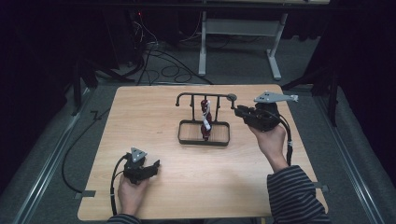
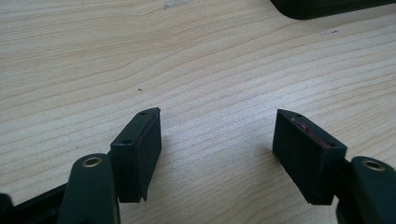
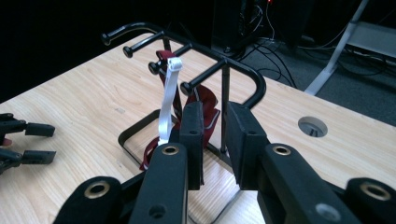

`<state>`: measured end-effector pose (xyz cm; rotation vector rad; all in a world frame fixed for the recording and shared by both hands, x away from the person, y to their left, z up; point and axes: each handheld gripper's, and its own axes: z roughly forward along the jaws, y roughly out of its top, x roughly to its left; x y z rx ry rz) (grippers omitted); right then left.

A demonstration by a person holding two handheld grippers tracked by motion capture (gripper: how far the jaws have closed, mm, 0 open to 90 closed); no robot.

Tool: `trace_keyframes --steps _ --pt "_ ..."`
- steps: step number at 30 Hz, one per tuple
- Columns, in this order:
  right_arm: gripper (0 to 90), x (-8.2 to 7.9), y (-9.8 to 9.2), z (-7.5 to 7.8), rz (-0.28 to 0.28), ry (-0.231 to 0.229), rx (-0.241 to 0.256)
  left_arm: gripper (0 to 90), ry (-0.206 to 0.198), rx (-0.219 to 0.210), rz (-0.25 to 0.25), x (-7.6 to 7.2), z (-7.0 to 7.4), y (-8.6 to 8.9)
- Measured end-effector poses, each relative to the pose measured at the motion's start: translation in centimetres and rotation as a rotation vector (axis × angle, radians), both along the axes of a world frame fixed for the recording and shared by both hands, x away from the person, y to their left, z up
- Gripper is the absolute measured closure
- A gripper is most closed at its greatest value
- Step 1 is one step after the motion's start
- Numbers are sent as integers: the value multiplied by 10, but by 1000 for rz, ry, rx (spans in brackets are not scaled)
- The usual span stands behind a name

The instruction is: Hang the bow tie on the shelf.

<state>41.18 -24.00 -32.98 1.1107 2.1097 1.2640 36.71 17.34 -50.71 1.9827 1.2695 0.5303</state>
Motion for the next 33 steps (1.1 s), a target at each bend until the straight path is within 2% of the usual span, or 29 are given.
trace_keyframes --steps 17,33 --pt "762 -17 -26 -15 -49 14 30 332 -2 4 1 0 0 0" --pt "735 -32 -47 -43 -101 56 54 332 -3 5 1 0 0 -1"
